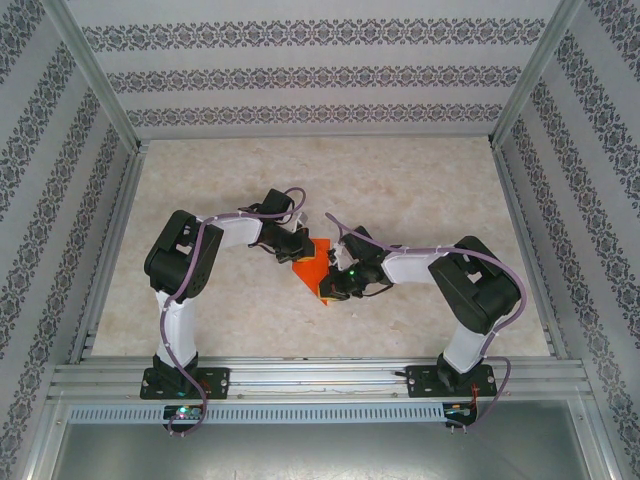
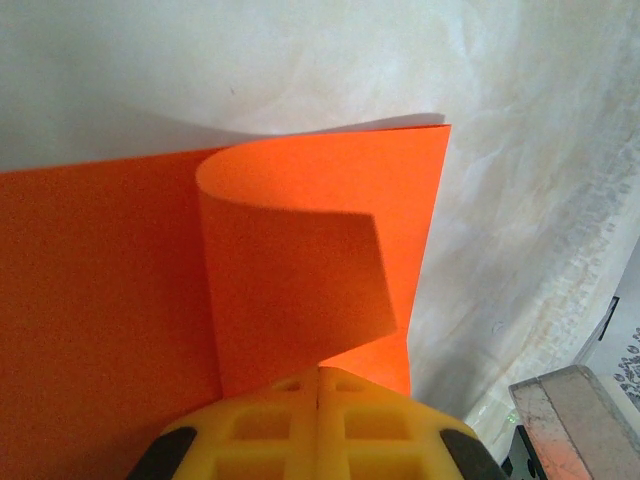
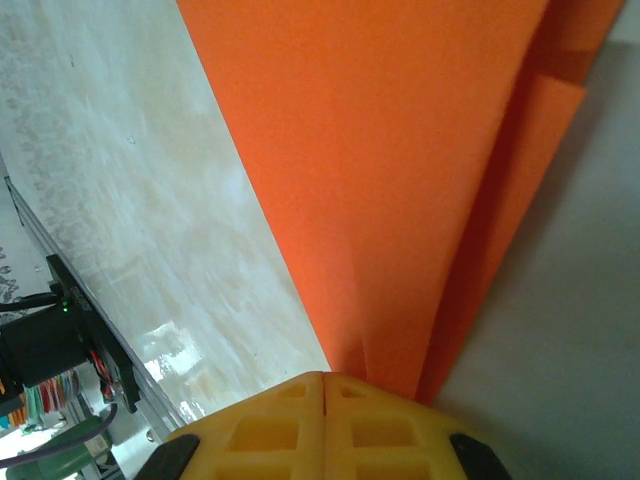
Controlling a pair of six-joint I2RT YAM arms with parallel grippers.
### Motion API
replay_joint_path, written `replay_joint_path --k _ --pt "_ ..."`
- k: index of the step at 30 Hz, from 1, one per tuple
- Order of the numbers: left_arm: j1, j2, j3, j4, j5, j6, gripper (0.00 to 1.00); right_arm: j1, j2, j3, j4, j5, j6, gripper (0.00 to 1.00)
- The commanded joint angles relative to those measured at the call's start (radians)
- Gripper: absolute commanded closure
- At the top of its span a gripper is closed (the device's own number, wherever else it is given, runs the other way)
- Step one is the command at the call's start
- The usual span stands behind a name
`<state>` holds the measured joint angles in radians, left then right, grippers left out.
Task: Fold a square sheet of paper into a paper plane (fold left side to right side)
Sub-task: Fourth fold the wing at the center of the table.
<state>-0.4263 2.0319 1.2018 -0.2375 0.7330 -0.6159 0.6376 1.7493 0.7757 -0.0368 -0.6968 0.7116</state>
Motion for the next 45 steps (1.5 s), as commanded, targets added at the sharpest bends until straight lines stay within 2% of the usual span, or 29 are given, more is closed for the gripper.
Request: replay_joint_path --k 1,33,45 --pt "-0.005 0.060 -0.024 -0.108 -0.109 0.019 1.00 0.010 0.019 -0.016 -0.032 0.014 -0.012 1.00" --pt "-0.003 0.067 -0.021 -0.109 -0.116 0.018 1.00 0.027 0.033 -0.032 -0.074 0.016 -0.035 1.00" --pt "0.000 0.067 -0.024 -0.111 -0.126 0.016 1.00 0.045 -0.012 -0.078 -0.076 -0.005 -0.029 1.00"
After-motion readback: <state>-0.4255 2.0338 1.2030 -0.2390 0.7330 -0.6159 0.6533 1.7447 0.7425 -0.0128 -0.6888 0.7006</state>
